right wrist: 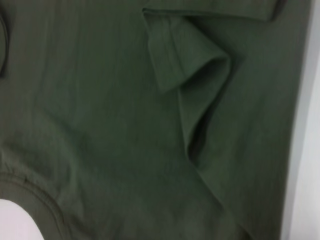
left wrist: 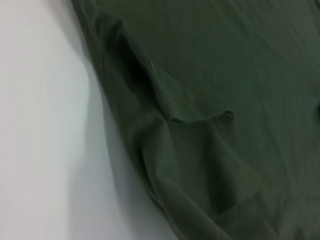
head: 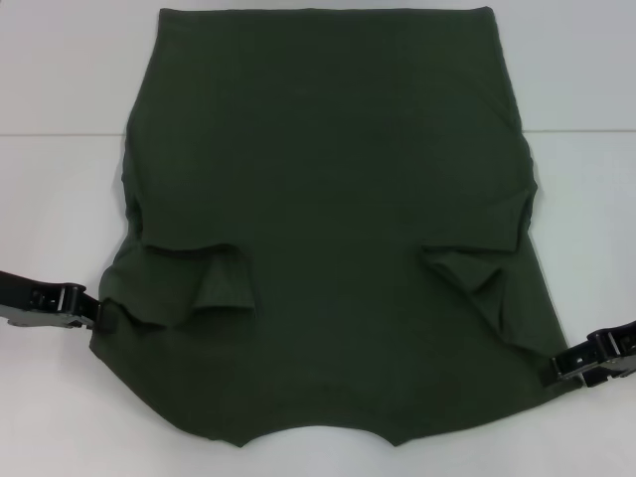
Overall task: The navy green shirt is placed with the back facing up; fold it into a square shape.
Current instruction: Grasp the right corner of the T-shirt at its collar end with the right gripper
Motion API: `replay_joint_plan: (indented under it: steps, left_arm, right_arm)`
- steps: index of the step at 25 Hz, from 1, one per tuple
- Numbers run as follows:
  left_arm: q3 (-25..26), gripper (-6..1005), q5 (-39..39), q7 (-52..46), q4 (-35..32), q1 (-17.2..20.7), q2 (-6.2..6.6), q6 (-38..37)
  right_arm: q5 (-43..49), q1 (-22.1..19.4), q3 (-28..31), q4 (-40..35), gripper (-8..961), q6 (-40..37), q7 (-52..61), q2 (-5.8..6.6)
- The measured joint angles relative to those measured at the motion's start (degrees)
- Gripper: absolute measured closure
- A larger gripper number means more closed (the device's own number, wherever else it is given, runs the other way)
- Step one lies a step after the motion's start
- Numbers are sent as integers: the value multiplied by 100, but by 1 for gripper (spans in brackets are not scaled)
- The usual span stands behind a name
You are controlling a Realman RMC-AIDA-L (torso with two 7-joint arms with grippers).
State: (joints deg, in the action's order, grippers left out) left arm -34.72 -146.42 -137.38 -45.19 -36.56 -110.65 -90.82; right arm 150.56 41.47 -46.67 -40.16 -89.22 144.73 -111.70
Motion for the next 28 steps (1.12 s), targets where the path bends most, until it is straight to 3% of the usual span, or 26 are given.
replay_joint_plan:
  steps: [18, 28]
  left_arm:
    - [0, 948, 0, 1, -24, 26, 0, -15]
    - [1, 948, 0, 6, -35, 12, 0, -21]
  right_arm:
    - [-16, 217, -135, 17, 132, 44, -26, -191]
    - [-7, 300, -132, -30, 217, 186, -56, -253]
